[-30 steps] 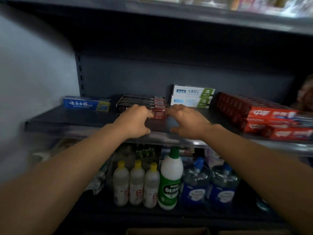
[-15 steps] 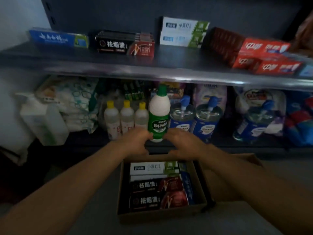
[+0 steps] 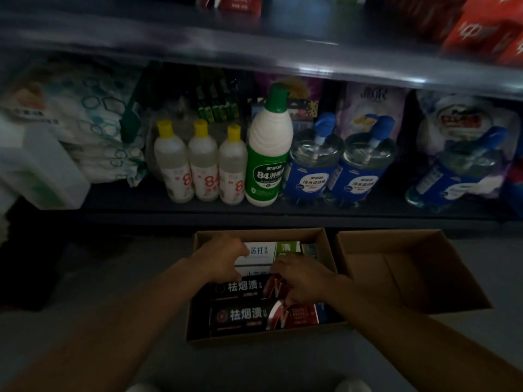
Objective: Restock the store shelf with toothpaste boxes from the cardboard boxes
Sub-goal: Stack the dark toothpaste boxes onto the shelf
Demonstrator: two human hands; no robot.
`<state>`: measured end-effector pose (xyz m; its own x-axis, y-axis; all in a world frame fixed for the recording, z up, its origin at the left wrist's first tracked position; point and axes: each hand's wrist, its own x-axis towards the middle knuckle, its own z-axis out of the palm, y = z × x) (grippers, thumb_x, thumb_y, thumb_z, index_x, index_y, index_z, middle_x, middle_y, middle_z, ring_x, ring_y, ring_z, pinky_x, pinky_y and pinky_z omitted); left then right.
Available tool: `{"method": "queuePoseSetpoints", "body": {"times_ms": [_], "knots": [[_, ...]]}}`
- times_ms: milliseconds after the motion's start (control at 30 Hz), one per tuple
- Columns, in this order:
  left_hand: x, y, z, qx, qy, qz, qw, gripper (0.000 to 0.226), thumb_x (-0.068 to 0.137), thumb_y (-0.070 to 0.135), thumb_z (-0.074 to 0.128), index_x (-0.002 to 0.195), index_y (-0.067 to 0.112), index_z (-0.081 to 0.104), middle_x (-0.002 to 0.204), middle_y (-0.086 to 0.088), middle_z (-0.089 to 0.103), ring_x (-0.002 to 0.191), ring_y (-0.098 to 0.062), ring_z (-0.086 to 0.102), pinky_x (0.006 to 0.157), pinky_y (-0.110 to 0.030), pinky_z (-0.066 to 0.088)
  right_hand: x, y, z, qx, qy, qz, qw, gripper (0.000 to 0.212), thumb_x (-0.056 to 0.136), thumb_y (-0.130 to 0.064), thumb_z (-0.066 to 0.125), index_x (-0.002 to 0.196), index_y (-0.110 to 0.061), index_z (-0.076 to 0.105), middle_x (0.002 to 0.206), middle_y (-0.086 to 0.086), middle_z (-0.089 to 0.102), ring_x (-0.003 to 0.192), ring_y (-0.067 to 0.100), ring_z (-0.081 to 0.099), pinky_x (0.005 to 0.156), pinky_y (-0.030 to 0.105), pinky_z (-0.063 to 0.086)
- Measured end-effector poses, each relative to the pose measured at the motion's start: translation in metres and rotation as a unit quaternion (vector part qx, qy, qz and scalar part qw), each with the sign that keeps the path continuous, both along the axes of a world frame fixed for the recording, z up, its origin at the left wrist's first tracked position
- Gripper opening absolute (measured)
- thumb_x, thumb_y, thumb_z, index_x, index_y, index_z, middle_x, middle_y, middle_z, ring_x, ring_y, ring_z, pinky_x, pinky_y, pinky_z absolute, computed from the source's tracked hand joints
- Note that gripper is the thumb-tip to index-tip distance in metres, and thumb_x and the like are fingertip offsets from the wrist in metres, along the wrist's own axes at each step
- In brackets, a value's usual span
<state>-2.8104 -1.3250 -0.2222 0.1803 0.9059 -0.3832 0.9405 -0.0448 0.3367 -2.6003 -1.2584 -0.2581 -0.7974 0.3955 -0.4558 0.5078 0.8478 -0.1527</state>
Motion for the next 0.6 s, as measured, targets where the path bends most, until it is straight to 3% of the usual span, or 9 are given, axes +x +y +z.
{"method": "queuePoseSetpoints", "body": {"times_ms": [100, 200, 367, 500, 600], "knots": [[-0.003, 0.002, -0.004, -0.009, 0.002, 0.005, 1.0, 0.048, 0.078, 0.03, 0.076, 0.12, 0.013, 0.062, 0.122, -0.003, 0.062, 0.108, -0.016, 0.056, 0.08, -0.021, 0.04, -0.001, 0.009, -0.001, -0.022, -0.004, -0.013, 1.0, 0.075, 0.078, -0.037, 0.074, 0.141, -0.016, 0.04, 0.143, 0.005, 0.042, 0.129, 0.02, 0.039, 0.099, 0.028, 0.034], [-0.007, 0.004, -0.003, -0.009, -0.001, 0.015, 1.0, 0.06, 0.078, 0.032, 0.076, 0.132, 0.018, 0.056, 0.131, 0.003, 0.056, 0.116, -0.013, 0.053, 0.092, -0.022, 0.043, -0.001, 0.016, -0.001, -0.036, -0.005, -0.02, 0.999, 0.063, 0.08, -0.035, 0.073, 0.135, -0.018, 0.048, 0.139, 0.003, 0.046, 0.128, 0.019, 0.04, 0.097, 0.027, 0.035], [-0.014, 0.009, -0.001, -0.002, -0.007, 0.02, 1.0, 0.057, 0.077, 0.033, 0.077, 0.129, 0.018, 0.059, 0.126, 0.002, 0.06, 0.107, -0.012, 0.056, 0.08, -0.016, 0.037, -0.005, 0.024, -0.003, -0.038, -0.019, -0.024, 0.999, 0.057, 0.08, -0.033, 0.073, 0.13, -0.015, 0.053, 0.134, 0.005, 0.051, 0.123, 0.021, 0.046, 0.099, 0.033, 0.041], [-0.017, 0.012, -0.001, 0.004, 0.001, 0.016, 1.0, 0.051, 0.075, 0.034, 0.077, 0.122, 0.02, 0.063, 0.118, 0.002, 0.063, 0.1, -0.012, 0.057, 0.079, -0.022, 0.044, -0.009, 0.029, 0.0, -0.042, -0.031, -0.019, 0.998, 0.049, 0.078, -0.035, 0.073, 0.12, -0.016, 0.057, 0.124, 0.004, 0.057, 0.113, 0.021, 0.054, 0.092, 0.039, 0.048], [-0.019, 0.013, 0.0, 0.009, 0.006, 0.016, 1.0, 0.054, 0.074, 0.036, 0.078, 0.123, 0.022, 0.063, 0.121, 0.003, 0.062, 0.104, -0.013, 0.058, 0.089, -0.031, 0.049, -0.011, 0.031, 0.001, -0.043, -0.039, -0.001, 0.998, 0.048, 0.077, -0.037, 0.073, 0.118, -0.017, 0.057, 0.12, 0.003, 0.059, 0.109, 0.021, 0.056, 0.088, 0.04, 0.05]]}}
